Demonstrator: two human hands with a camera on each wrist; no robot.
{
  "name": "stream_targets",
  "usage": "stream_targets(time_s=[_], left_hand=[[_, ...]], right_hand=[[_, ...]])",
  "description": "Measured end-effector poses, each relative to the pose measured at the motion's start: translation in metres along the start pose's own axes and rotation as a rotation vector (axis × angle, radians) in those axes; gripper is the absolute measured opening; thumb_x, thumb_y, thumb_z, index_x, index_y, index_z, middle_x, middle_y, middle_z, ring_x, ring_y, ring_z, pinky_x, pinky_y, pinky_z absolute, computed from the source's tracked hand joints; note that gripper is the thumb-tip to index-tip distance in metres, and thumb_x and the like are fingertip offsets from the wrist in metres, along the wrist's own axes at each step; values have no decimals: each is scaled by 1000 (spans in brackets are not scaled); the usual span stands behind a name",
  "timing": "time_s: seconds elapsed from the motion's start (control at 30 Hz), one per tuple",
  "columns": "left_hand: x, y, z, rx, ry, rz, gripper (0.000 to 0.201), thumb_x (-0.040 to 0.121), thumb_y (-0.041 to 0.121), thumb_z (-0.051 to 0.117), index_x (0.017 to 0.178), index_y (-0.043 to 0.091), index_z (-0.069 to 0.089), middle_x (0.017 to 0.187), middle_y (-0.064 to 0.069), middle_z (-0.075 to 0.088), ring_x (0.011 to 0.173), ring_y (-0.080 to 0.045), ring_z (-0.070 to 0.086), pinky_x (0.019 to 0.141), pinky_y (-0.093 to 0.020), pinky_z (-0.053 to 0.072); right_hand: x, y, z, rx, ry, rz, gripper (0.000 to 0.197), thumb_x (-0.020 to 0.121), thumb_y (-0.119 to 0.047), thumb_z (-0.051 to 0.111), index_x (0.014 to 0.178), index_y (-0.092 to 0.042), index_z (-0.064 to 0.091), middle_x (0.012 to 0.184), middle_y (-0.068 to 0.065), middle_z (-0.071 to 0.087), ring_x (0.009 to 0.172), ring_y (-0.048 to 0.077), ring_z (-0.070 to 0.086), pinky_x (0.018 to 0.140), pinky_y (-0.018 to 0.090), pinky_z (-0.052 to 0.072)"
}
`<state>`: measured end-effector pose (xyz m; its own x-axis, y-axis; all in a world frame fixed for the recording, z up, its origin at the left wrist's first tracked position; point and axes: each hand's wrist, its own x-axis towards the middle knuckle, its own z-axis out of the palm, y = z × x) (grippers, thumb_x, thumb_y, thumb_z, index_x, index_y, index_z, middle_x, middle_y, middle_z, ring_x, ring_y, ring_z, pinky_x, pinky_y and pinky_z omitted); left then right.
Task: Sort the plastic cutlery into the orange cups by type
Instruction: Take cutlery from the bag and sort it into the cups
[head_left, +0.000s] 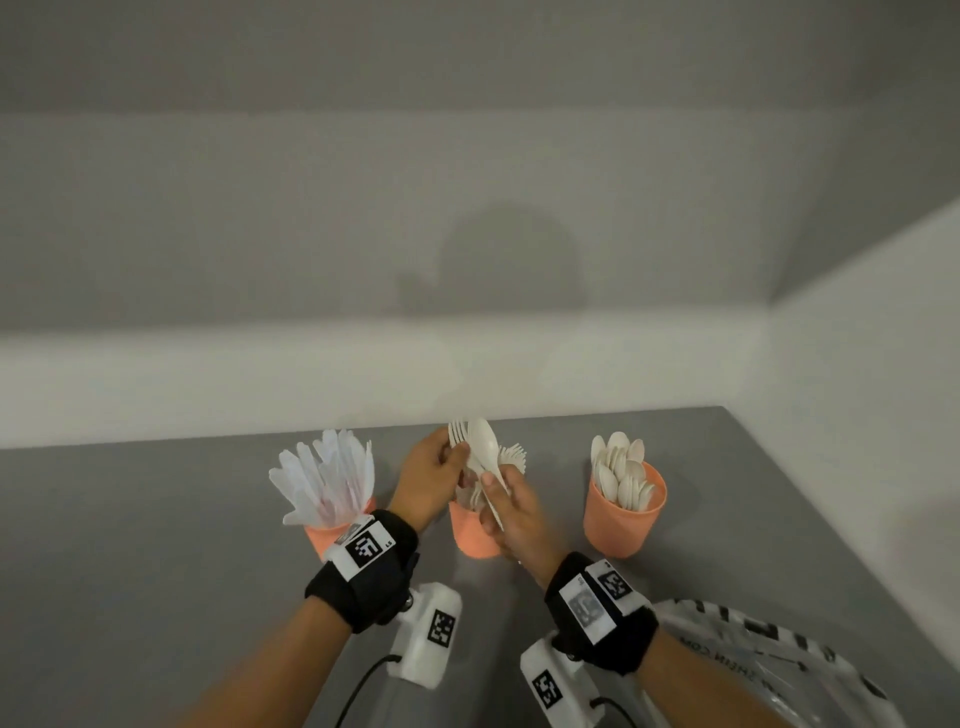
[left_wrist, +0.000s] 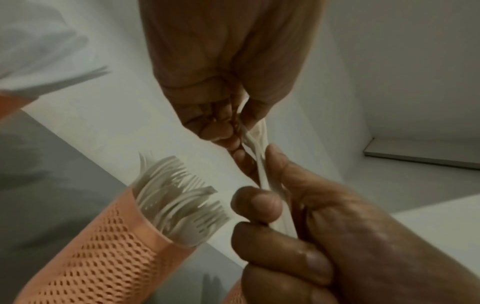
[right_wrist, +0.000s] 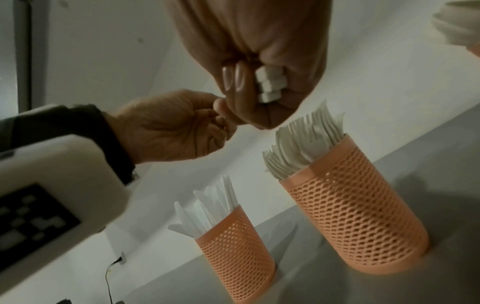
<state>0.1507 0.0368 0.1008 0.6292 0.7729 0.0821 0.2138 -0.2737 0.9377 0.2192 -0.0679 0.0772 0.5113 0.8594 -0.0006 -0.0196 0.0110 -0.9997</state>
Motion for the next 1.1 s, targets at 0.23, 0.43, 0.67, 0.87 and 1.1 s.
stream_targets(time_s=[0.23,0.43,0.67,0.87,1.1], left_hand=[[1,21,-5,-71,141,146,19,94,1,40,97,12,55,78,-14,64,59,-18,61,68,-39,57],[15,46,-25,68,320,477,20,95,2,41,110,9,52,79,-5,64,54,-16,61,57,-6,46],[30,30,-11,266,263,533,29,95,3,38,120,9,52,87,-5,59,66,-26,60,67,-28,52],[25,-5,10,431,108,436,39,92,-1,39,126,16,48,87,-1,55,70,-20,53,68,-30,44],[18,-21,23,583,58,334,42,90,3,39,129,13,51,109,-16,65,87,-33,63,71,-30,44]], right_hand=[[-8,3,-41,-232,42,-74,18,100,-18,36,96,-23,52,72,-3,58,60,1,57,59,17,47],[8,-34,-96,-75,369,-200,23,100,-10,32,92,-28,45,88,10,62,82,9,60,84,28,44],[23,-36,-157,-251,525,-176,14,99,-7,33,96,-17,42,99,0,62,106,24,58,96,36,41],[20,-7,-161,-419,475,3,30,95,-1,35,125,-1,42,113,6,58,102,22,55,89,29,39],[19,8,-157,-419,508,16,19,92,-12,52,110,-5,49,92,6,58,87,24,55,67,25,38]])
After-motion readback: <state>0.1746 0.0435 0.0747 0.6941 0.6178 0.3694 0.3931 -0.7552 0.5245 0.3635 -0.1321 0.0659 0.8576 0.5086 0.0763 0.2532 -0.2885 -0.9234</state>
